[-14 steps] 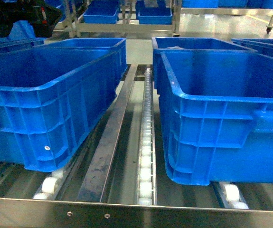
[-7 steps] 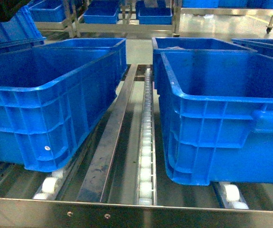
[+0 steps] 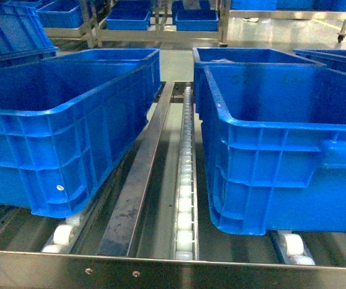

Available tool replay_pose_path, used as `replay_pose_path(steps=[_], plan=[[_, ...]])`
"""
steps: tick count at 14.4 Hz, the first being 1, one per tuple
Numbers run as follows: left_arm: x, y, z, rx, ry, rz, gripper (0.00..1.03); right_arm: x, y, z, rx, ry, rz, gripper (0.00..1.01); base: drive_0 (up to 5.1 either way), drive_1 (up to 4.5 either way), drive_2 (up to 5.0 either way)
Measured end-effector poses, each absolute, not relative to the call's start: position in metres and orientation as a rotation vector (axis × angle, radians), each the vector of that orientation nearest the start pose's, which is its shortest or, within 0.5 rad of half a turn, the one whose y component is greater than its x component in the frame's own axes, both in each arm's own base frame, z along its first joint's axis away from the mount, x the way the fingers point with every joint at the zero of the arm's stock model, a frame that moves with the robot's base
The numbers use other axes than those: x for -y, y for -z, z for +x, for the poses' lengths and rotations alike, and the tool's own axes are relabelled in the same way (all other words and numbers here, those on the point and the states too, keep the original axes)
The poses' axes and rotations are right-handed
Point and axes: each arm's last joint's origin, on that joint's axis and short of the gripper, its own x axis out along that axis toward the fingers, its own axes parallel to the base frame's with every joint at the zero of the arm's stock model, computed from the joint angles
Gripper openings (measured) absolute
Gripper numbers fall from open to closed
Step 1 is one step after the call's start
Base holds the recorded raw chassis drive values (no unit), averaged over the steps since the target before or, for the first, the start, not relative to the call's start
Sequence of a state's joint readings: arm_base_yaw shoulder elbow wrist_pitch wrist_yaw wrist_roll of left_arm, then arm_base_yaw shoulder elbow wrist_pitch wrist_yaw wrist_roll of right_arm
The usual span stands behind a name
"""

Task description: Sort blue parts and orange caps into right shelf containers

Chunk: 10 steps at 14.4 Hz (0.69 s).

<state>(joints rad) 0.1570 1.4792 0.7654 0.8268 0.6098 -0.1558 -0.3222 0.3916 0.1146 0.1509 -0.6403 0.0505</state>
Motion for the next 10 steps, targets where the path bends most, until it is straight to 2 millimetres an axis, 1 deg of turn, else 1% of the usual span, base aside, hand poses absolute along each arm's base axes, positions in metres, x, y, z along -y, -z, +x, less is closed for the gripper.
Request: replay_pose_path(steps=[4, 6, 8, 10], plan=[[-0.047, -0.278, 0.290, 0.022, 0.475, -0.206, 0.98, 0.021, -0.184, 0.118, -0.120, -0.315, 0.109, 0.41, 0.0, 0.00, 0.0], [-0.058, -0.298, 0.278, 0.045, 0.500, -0.252, 0.98, 0.021, -0.183, 0.118, -0.121, -0.315, 0.109, 0.41, 0.0, 0.00, 0.0], [-0.065, -0.317, 0.260, 0.083, 0.544, -0.282, 0.98, 0.021, -0.184, 0.118, -0.120, -0.315, 0.109, 0.41, 0.0, 0.00, 0.0], [-0.064, -0.327, 0.247, 0.081, 0.596, -0.299, 0.98, 0.021, -0.184, 0.118, -0.120, -0.315, 0.109, 0.41, 0.0, 0.00, 0.0]])
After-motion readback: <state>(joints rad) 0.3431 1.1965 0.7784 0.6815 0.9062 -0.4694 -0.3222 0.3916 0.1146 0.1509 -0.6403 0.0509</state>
